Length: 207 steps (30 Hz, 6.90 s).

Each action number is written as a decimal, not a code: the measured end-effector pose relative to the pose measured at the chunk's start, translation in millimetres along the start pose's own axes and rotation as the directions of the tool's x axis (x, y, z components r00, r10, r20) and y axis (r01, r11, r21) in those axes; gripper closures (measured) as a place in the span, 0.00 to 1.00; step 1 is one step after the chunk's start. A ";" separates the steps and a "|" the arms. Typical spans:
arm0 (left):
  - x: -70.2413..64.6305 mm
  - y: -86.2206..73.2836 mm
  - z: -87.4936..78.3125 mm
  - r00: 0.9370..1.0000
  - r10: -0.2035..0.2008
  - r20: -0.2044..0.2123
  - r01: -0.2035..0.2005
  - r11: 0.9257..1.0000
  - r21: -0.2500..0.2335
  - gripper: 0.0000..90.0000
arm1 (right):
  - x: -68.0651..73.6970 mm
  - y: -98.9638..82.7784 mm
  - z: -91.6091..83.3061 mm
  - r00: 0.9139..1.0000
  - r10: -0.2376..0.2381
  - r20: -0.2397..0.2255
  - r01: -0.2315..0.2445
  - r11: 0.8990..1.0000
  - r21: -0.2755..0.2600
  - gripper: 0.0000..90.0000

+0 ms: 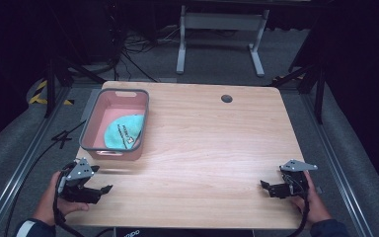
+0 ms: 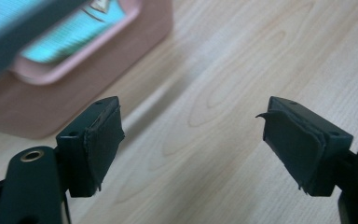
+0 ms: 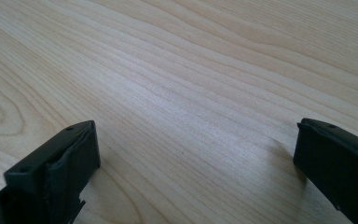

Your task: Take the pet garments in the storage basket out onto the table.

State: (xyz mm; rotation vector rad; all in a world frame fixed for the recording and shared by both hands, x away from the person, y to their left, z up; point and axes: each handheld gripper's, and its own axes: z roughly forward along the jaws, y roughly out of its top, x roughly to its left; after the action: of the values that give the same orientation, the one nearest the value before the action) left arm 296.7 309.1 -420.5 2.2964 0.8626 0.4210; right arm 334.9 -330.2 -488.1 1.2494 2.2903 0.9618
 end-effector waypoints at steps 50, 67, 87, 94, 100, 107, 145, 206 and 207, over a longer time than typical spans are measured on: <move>104.8 150.5 86.0 0.998 0.054 0.039 -0.062 0.959 0.277 0.19 | 0.2 -0.4 -0.3 1.000 0.003 0.000 -0.003 1.000 -0.002 0.01; 118.6 148.8 151.7 1.000 0.015 -0.002 -0.012 0.855 0.518 0.18 | 0.1 -1.1 -0.9 1.000 -0.001 -0.001 0.001 1.000 -0.002 0.01; 128.9 134.5 145.4 0.997 -0.083 0.004 0.071 0.866 0.495 0.74 | 0.2 -1.1 -1.3 1.000 0.003 -0.001 -0.003 1.000 -0.001 0.01; 127.4 138.3 131.4 0.996 -0.069 -0.057 0.087 0.900 0.428 0.79 | 0.2 -1.3 -1.0 1.000 0.000 0.000 0.000 1.000 -0.001 0.01; 124.6 142.3 113.4 0.995 -0.049 -0.091 0.079 0.931 0.356 0.80 | 0.2 -1.3 -1.1 1.000 0.000 0.001 0.000 1.000 -0.001 0.01; 119.3 144.2 82.5 0.993 -0.051 -0.109 0.077 0.966 0.248 0.81 | 0.4 -1.6 -1.4 1.000 0.003 0.002 -0.003 1.000 0.000 0.01; 34.1 194.9 12.7 0.987 0.157 -0.028 -0.158 0.987 -0.039 0.82 | 0.4 -1.9 -1.7 1.000 0.003 0.006 -0.003 1.000 -0.001 0.01; -73.7 236.1 202.3 0.928 0.285 0.238 -0.330 0.928 0.173 0.80 | 0.4 -1.9 -1.7 1.000 0.003 0.005 -0.003 1.000 -0.001 0.01; -75.9 235.0 206.5 0.929 0.282 0.240 -0.328 0.927 0.179 0.80 | 0.4 -1.9 -1.7 1.000 0.003 0.005 -0.003 1.000 -0.001 0.01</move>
State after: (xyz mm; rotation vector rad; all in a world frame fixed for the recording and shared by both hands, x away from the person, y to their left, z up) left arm 453.0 27.7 -422.8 2.6343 0.4606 0.2160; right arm 332.6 -331.2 -488.2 1.2541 2.2844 0.9593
